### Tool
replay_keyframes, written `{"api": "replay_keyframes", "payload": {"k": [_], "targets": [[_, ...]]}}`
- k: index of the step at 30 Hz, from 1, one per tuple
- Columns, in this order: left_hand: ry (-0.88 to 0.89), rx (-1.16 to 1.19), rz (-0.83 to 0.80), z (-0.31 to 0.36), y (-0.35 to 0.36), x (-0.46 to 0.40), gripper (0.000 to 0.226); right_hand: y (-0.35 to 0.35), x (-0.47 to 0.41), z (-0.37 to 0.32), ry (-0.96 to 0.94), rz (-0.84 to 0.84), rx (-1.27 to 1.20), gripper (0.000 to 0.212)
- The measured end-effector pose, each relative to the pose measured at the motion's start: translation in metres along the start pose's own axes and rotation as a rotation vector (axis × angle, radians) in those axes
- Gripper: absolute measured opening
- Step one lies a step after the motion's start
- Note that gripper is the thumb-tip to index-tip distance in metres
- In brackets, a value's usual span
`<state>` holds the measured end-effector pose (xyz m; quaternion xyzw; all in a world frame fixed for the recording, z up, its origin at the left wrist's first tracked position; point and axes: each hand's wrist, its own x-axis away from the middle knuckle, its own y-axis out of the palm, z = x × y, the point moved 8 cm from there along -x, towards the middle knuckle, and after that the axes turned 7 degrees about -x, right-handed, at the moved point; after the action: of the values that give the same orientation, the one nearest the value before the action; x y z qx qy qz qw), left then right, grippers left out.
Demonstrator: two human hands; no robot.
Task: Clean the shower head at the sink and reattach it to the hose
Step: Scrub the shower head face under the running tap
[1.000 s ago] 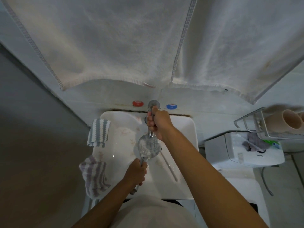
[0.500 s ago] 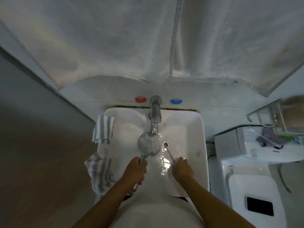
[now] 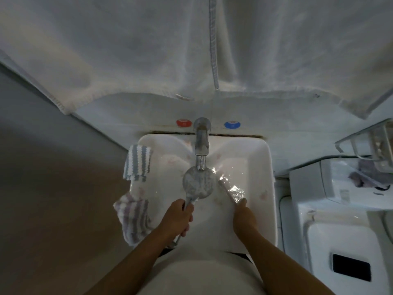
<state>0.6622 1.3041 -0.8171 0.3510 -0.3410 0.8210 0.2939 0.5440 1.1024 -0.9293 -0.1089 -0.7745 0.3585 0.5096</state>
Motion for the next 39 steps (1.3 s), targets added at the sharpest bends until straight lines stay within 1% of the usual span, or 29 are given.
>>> {"api": "replay_keyframes", "payload": {"k": [4, 7, 9, 10, 11, 12, 13, 15, 17, 20, 22, 24, 29, 32, 34, 37, 39], "targets": [[0.008, -0.013, -0.006, 0.0, -0.001, 0.001, 0.019, -0.007, 0.002, -0.005, -0.008, -0.022, 0.073, 0.044], [0.016, -0.026, -0.008, 0.0, -0.001, 0.001, 0.02, -0.011, 0.005, -0.008, -0.025, -0.016, -0.026, 0.032], [0.022, -0.031, -0.012, 0.0, -0.002, 0.0, 0.021, -0.006, 0.008, -0.009, -0.048, -0.082, -0.1, 0.027], [0.022, -0.035, -0.012, 0.0, -0.003, -0.001, 0.022, -0.005, 0.012, -0.008, -0.039, -0.115, -0.166, 0.019], [0.024, -0.041, -0.012, 0.0, -0.005, -0.002, 0.023, -0.003, 0.017, -0.007, -0.026, -0.152, -0.303, 0.01], [0.03, -0.05, -0.014, 0.001, -0.006, -0.002, 0.024, -0.004, 0.023, -0.006, -0.008, -0.178, -0.463, 0.006], [0.041, -0.06, -0.018, 0.002, -0.008, -0.003, 0.023, -0.006, 0.028, -0.006, -0.012, -0.179, -0.599, 0.009], [0.07, -0.074, -0.024, 0.007, -0.01, -0.006, 0.02, -0.02, 0.041, -0.011, -0.068, -0.142, -0.759, 0.014], [0.088, -0.085, -0.026, 0.011, -0.012, -0.007, 0.019, -0.038, 0.055, -0.022, -0.158, -0.08, -0.811, 0.014], [0.089, -0.107, -0.047, 0.013, -0.009, -0.007, 0.02, -0.064, 0.074, -0.043, -0.305, 0.039, -0.709, 0.011], [0.097, -0.118, -0.061, 0.016, -0.008, -0.006, 0.021, -0.074, 0.082, -0.055, -0.37, 0.091, -0.639, 0.017], [0.114, -0.131, -0.069, 0.017, -0.007, -0.006, 0.021, -0.078, 0.084, -0.062, -0.387, 0.132, -0.56, 0.024], [0.14, -0.177, -0.087, 0.018, -0.007, -0.005, 0.02, -0.091, 0.085, -0.072, -0.367, 0.228, -0.434, 0.028], [0.147, -0.208, -0.107, 0.019, -0.005, -0.003, 0.021, -0.094, 0.088, -0.078, -0.377, 0.248, -0.355, 0.025], [0.148, -0.214, -0.108, 0.02, -0.004, -0.003, 0.02, -0.091, 0.091, -0.084, -0.41, 0.224, -0.319, 0.023], [0.153, -0.226, -0.111, 0.022, -0.002, -0.004, 0.02, -0.083, 0.095, -0.093, -0.458, 0.185, -0.284, 0.026], [0.16, -0.23, -0.113, 0.022, -0.002, -0.005, 0.019, -0.083, 0.096, -0.092, -0.446, 0.199, -0.281, 0.027]]}}
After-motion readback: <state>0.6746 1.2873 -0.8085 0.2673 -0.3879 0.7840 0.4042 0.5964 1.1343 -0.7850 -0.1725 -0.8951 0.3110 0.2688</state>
